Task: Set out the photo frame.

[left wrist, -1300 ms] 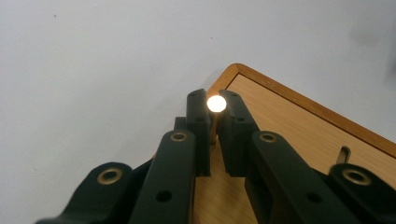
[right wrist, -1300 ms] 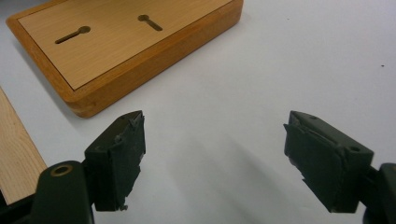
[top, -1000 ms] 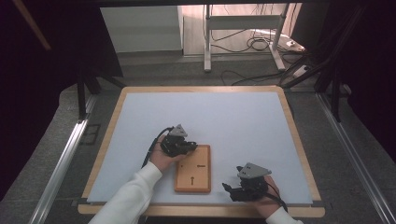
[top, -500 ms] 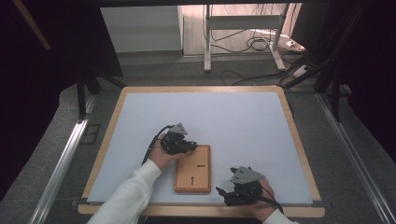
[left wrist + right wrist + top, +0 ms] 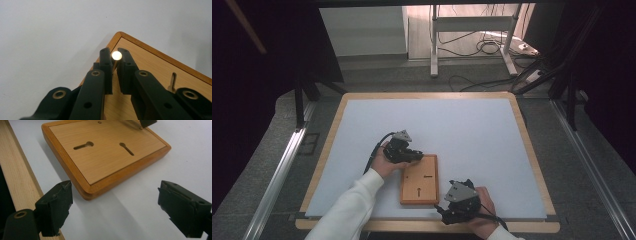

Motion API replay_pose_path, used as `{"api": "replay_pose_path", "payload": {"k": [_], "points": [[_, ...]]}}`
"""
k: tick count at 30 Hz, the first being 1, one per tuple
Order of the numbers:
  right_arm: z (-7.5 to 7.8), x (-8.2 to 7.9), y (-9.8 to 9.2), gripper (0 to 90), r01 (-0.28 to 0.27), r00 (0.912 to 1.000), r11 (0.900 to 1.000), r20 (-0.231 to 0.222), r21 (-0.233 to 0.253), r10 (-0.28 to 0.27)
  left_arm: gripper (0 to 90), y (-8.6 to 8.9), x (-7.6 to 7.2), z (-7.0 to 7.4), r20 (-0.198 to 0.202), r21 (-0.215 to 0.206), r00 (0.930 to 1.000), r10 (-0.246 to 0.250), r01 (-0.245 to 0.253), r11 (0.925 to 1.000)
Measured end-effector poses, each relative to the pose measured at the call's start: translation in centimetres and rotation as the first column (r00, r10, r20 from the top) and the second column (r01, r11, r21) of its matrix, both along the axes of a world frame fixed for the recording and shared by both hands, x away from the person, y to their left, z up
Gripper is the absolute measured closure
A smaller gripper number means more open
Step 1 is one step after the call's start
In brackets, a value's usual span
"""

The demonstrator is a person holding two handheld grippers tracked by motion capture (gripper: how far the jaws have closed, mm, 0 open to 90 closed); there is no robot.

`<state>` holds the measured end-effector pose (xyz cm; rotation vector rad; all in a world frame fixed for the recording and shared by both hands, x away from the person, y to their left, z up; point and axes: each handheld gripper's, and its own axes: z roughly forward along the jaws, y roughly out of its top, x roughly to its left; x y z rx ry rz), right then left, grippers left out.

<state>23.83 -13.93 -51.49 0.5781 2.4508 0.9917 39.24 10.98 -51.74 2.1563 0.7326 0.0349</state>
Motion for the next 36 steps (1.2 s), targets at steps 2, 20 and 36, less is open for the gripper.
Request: {"api": "replay_pose_path", "payload": {"k": [2,20,36], "points": [[-0.2,-0.1,0.6,11.8,-0.009,0.9999,1.000,0.014,-0.024,0.009,83.9,0.1,0.2,0.0,-0.008,-0.007,1.0000,-0.004,0.004,1.0000],[-1.3,0.0,5.0,12.4,-0.022,0.9865,0.979,0.155,-0.204,0.055,83.8,0.4,1.0,-0.1,-0.056,-0.034,0.9980,-0.029,0.027,0.9991],[-0.6,-0.4,6.3,28.0,-0.033,0.9464,0.972,0.306,-0.231,0.104,84.3,-0.1,0.5,0.2,0.006,0.012,0.9997,0.025,-0.025,0.9996]]}}
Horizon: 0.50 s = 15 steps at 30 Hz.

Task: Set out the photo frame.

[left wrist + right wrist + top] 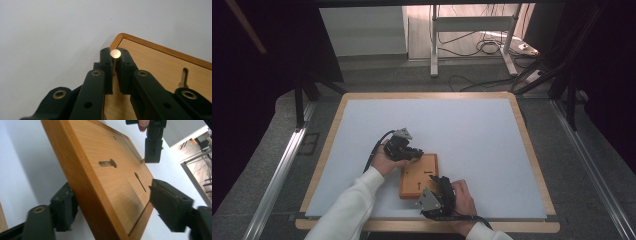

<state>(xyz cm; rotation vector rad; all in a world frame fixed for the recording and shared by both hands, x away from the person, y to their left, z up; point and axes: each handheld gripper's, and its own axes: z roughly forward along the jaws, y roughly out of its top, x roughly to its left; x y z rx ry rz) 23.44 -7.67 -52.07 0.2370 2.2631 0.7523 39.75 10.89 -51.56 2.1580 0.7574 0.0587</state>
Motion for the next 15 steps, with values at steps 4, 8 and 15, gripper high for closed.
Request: {"api": "replay_pose_path", "payload": {"k": [4,8,15], "points": [[0.5,0.1,0.1,36.6,-0.026,0.9996,1.000,0.002,-0.007,0.026,80.2,-0.1,0.0,0.0,0.006,0.003,1.0000,0.003,-0.003,1.0000],[1.1,0.0,-0.1,43.4,-0.034,0.9993,0.999,0.014,0.019,0.033,65.8,-0.1,-0.1,0.1,0.010,-0.003,0.9998,0.020,-0.020,0.9998],[1.7,0.2,-0.5,45.0,-0.029,0.9994,0.999,0.018,0.027,0.029,37.1,1.9,-1.1,1.4,0.070,-0.032,0.9908,0.116,-0.114,0.9930]]}}
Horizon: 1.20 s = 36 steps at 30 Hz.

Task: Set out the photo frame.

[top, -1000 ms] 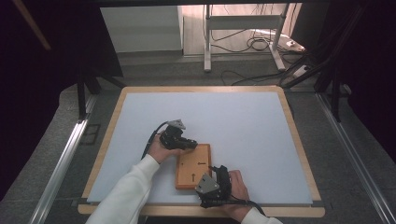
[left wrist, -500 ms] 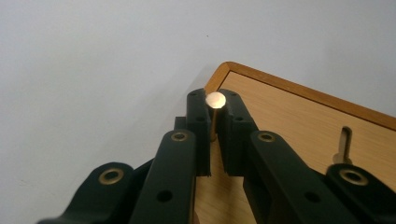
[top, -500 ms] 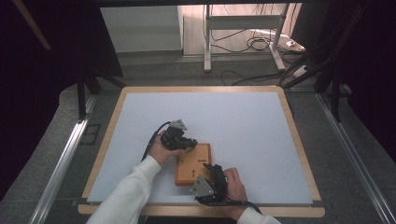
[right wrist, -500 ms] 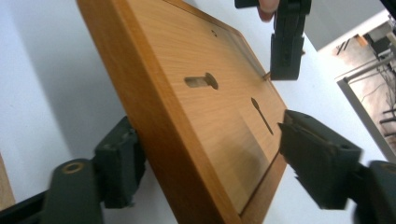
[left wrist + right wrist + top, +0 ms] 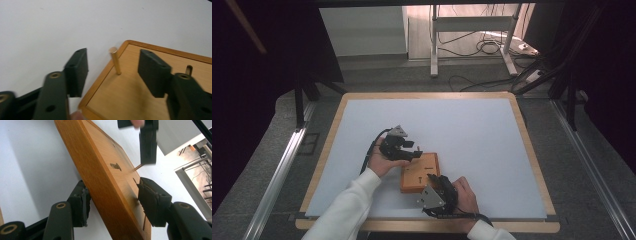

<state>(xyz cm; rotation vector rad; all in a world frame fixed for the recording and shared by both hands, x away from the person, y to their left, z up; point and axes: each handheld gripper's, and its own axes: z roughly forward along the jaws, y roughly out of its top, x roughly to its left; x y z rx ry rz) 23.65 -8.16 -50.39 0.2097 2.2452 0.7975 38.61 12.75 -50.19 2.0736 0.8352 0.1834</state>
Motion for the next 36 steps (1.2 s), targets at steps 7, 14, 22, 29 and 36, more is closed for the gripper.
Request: {"api": "replay_pose_path", "payload": {"k": [7,14,22,29,36], "points": [[0.1,0.1,0.0,45.1,-0.004,1.0000,1.000,-0.006,-0.005,0.004,30.0,3.2,-2.5,0.2,0.041,0.003,0.9981,0.046,-0.047,0.9989],[0.1,0.1,0.0,45.0,0.001,1.0000,1.000,-0.010,-0.008,-0.001,28.8,6.0,-4.7,0.0,0.055,-0.008,0.9935,0.100,-0.100,0.9950],[0.4,0.2,-0.1,45.7,0.003,0.9999,1.000,-0.014,0.007,-0.003,28.3,8.5,-6.8,-0.6,0.047,-0.018,0.9880,0.147,-0.146,0.9891],[1.3,0.7,-0.2,48.1,0.007,0.9998,1.000,-0.019,0.024,-0.007,28.1,9.2,-7.9,-1.6,0.035,0.000,0.9881,0.150,-0.150,0.9887],[2.1,1.3,0.0,49.7,0.005,0.9993,1.000,-0.036,0.027,-0.004,28.1,9.5,-7.7,-1.9,0.027,-0.001,0.9881,0.151,-0.151,0.9885]]}}
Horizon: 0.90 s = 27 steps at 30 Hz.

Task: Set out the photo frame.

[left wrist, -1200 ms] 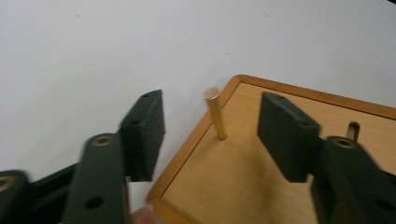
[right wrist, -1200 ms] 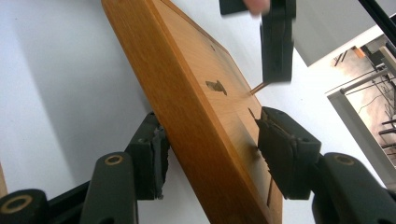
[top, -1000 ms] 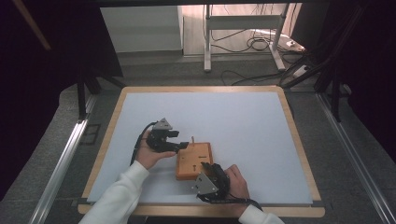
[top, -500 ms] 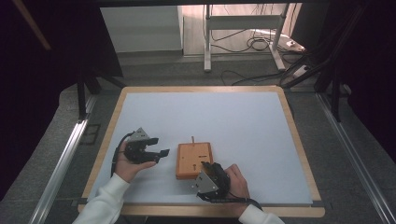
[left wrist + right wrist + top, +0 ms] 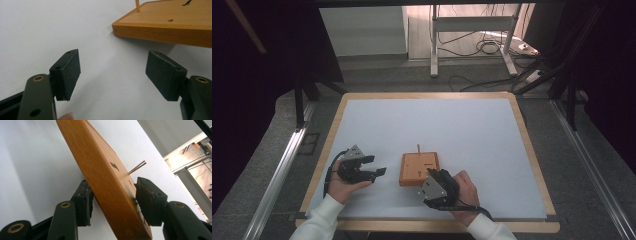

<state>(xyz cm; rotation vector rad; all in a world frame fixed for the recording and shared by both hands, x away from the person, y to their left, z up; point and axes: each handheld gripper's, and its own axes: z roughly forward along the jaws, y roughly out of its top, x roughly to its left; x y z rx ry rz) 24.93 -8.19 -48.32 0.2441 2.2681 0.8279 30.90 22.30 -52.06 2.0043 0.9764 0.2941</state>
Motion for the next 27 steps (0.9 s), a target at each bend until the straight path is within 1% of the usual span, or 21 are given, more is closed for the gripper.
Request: {"api": "replay_pose_path", "payload": {"k": [5,8,13,17,22,27], "points": [[0.6,0.5,0.0,51.1,-0.012,0.9998,1.000,-0.015,-0.013,0.011,28.2,0.1,0.0,-0.2,-0.007,-0.003,1.0000,-0.006,0.006,1.0000],[1.0,0.8,0.1,52.4,-0.018,0.9997,1.000,-0.019,-0.022,0.018,28.1,0.1,-0.2,-0.3,-0.008,0.006,0.9999,-0.011,0.011,0.9999],[1.9,1.5,0.1,54.1,-0.020,0.9992,1.000,-0.035,-0.017,0.020,27.6,0.0,-0.4,-0.3,-0.005,0.011,0.9999,-0.012,0.012,0.9999],[2.4,2.1,0.2,55.0,-0.030,0.9982,0.999,-0.053,-0.024,0.029,27.3,-0.3,-0.3,-0.5,-0.013,0.024,0.9996,-0.023,0.024,0.9994],[3.2,2.9,0.3,56.2,-0.041,0.9955,0.999,-0.086,-0.026,0.038,27.3,-0.4,-0.4,-0.6,-0.016,0.025,0.9995,-0.026,0.026,0.9993],[3.9,3.8,0.6,57.4,-0.051,0.9936,0.998,-0.102,-0.032,0.047,27.2,-0.3,-0.3,-0.6,-0.020,0.023,0.9995,-0.026,0.027,0.9994]]}}
